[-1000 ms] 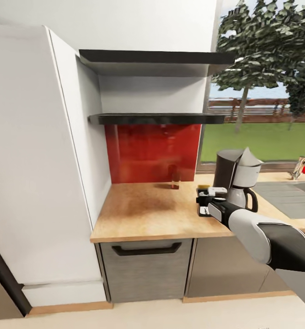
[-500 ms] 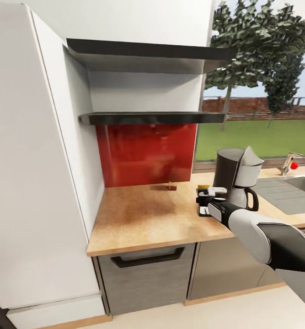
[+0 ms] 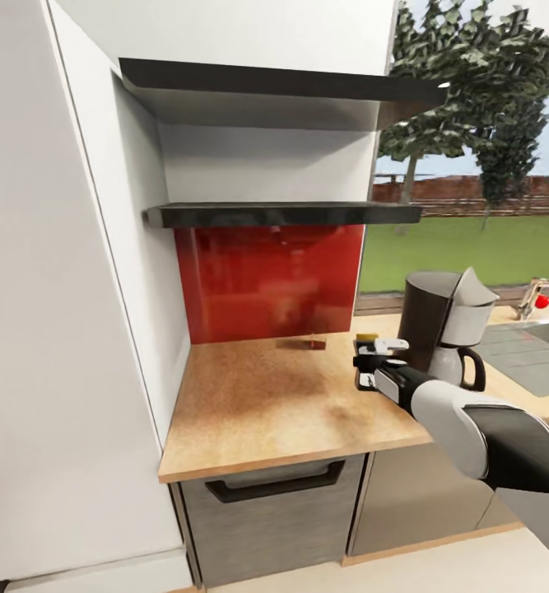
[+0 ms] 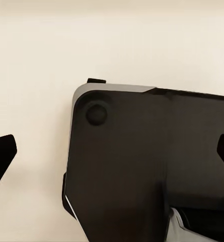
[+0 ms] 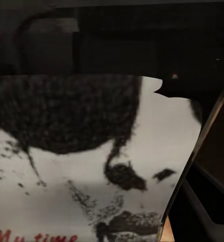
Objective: Set up a coffee station on the kitchen countertop: keep the coffee maker on the countertop, move the bottle of coffee from the kitchen shelf to the counter next to the coffee maker, place a paper coffee filter on top of the coffee maker, put the saucer next to the coffee maker with the coffee cup on the saucer, and place the electric kettle next to the coffee maker.
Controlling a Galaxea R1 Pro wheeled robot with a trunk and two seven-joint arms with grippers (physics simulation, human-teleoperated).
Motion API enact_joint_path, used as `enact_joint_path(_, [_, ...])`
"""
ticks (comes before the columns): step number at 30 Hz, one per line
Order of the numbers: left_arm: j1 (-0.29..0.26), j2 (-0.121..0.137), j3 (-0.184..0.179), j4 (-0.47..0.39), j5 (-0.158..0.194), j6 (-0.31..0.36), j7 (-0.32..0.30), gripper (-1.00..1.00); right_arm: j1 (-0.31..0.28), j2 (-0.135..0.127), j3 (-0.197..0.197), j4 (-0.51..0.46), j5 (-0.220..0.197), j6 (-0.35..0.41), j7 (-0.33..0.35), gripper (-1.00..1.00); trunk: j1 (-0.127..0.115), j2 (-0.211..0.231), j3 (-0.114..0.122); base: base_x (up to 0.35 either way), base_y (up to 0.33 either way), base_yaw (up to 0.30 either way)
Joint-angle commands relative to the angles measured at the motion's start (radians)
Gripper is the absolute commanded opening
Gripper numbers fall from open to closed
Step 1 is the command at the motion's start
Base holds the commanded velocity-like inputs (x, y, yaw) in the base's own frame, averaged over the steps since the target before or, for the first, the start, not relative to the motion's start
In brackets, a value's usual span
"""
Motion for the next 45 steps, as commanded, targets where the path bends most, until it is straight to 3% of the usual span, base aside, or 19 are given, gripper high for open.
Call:
enact_joint_path(1, [0.0,-0.001,0.006,0.0,0.003,-0.003,-0.001,1.0,0.006,0.0,-0.001,0.002,0.0,-0.05,-0.003,-1.0,0.0,-0.001,0.0,0.031,0.005,-0.002])
enact_joint_path(2, [0.0,-0.001,0.006,0.0,0.003,-0.003,-0.001,1.0,0.014,0.0,-0.001,0.002,-0.001,-0.107,-0.003,-1.0,0.0,-0.001,0.0,0.013,0.002,-0.001])
enact_joint_path(5, [0.0,-0.001,0.006,0.0,0.003,-0.003,-0.001,1.0,0.021,0.001,-0.001,0.002,-0.001,-0.15,-0.003,-1.0,0.0,-0.001,0.0,0.005,0.001,0.0])
enact_joint_path(13, [0.0,-0.001,0.006,0.001,0.003,-0.003,-0.001,1.0,0.031,0.0,-0.003,0.002,-0.002,-0.197,-0.003,-1.0,0.0,-0.001,0.0,0.0,0.0,0.0])
enact_joint_path(34, [0.0,-0.001,0.006,0.002,0.003,-0.003,-0.001,1.0,0.034,0.0,-0.001,0.002,-0.003,-0.202,-0.003,-1.0,0.0,-0.001,-0.003,0.0,0.0,-0.112])
enact_joint_path(45, [0.0,-0.001,0.006,0.002,0.003,-0.003,-0.001,1.0,0.034,0.0,-0.001,0.002,-0.003,-0.202,-0.003,-1.0,0.043,-0.078,-0.052,0.0,0.0,-0.001])
